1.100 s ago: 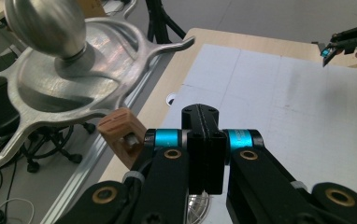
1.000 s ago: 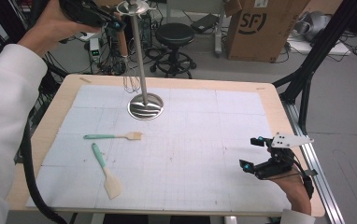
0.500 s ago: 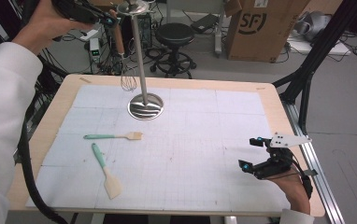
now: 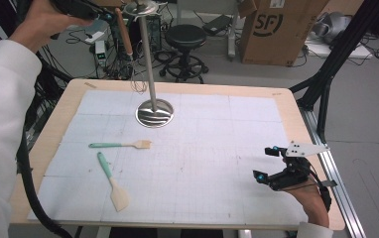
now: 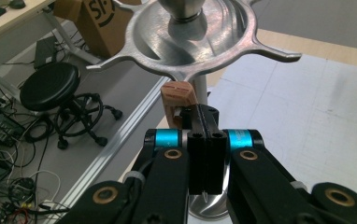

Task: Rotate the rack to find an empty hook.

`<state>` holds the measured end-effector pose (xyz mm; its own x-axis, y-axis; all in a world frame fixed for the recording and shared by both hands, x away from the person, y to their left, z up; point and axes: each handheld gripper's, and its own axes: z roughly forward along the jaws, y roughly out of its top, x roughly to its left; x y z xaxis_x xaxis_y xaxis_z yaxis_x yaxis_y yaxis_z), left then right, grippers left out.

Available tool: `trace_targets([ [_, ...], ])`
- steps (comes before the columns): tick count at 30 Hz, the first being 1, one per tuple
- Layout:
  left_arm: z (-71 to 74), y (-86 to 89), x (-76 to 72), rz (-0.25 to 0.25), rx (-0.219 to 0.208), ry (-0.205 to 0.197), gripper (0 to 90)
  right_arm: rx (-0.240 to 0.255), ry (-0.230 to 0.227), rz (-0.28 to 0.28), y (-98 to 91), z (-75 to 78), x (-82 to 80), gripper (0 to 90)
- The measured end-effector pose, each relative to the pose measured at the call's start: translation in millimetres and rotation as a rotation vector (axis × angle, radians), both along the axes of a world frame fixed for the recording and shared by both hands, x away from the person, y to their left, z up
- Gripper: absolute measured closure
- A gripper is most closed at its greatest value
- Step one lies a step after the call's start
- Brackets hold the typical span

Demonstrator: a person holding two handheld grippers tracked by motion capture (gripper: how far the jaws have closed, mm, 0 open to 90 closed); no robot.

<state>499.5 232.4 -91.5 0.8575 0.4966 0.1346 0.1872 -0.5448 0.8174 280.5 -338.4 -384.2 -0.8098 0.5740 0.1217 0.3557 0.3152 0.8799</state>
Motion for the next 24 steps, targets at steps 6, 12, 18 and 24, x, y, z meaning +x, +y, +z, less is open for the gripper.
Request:
trace_targets([
  [6, 0.4, 0.0, -4.8, 0.001, 0.007, 0.008, 90.0, 0.001, -0.003, 0.000, 0.0, 0.4, -0.1, 0.1],
  [12, 3.1, -3.3, -16.4, -0.005, 0.015, 0.013, 90.0, 0.005, 0.000, 0.002, 0.1, 1.0, -0.8, 0.1],
  [18, 3.5, -7.6, -33.3, 0.004, 0.039, 0.029, 90.0, 0.009, -0.005, 0.004, -0.4, 0.8, -0.8, 0.1],
  [24, 11.4, -12.8, -55.7, -0.008, 0.046, 0.015, 90.0, 0.016, -0.011, 0.002, -1.1, 1.3, -1.8, 0.2],
])
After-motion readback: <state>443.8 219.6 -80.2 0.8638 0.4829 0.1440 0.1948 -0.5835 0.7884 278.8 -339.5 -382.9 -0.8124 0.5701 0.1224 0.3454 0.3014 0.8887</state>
